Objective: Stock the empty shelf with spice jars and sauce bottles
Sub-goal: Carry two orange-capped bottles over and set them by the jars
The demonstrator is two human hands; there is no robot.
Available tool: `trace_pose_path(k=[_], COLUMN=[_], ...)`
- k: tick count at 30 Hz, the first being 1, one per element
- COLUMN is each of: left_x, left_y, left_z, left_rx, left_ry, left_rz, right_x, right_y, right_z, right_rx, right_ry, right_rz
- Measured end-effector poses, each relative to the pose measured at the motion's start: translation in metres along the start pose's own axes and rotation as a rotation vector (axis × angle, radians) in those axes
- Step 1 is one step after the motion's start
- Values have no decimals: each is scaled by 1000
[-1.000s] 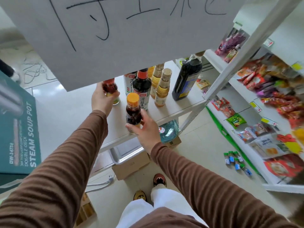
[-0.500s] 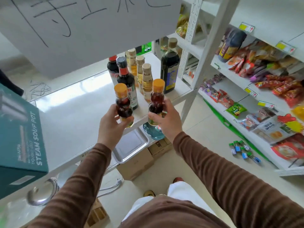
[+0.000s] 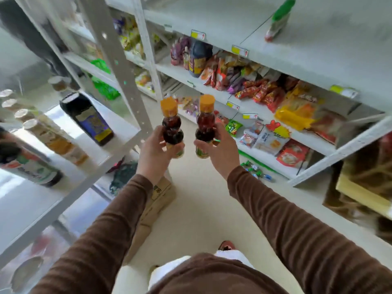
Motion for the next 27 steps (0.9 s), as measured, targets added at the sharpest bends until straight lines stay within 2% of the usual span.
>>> trace_pose_path(k=[4,9,16,27], left_x=[31,68,153,314], left_y=[-96,-177,-247,-346], left_z=[14,25,35,59], left_rx=[-36,-30,-30,-37], left_ry=[-7,-35,-25,-67], left_rz=[-85,-155,-235,-314], right_x=[33,77,156,319], right_y=[82,149,199,274], right_z=[45,86,117,146], right_rx=[-11,-41,-3,-101], right_ry=[-27,-51,-134,-175], right_rz=[79,126,216,350])
Point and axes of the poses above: each hand's wrist, its own x-axis towards the middle knuckle, its own y-axis out of the back of the hand, z = x × y, the point moved 1 cm from there along x, towards the middle knuckle, and after that the axes turned 12 degrees about -x, right-handed, at the moved point
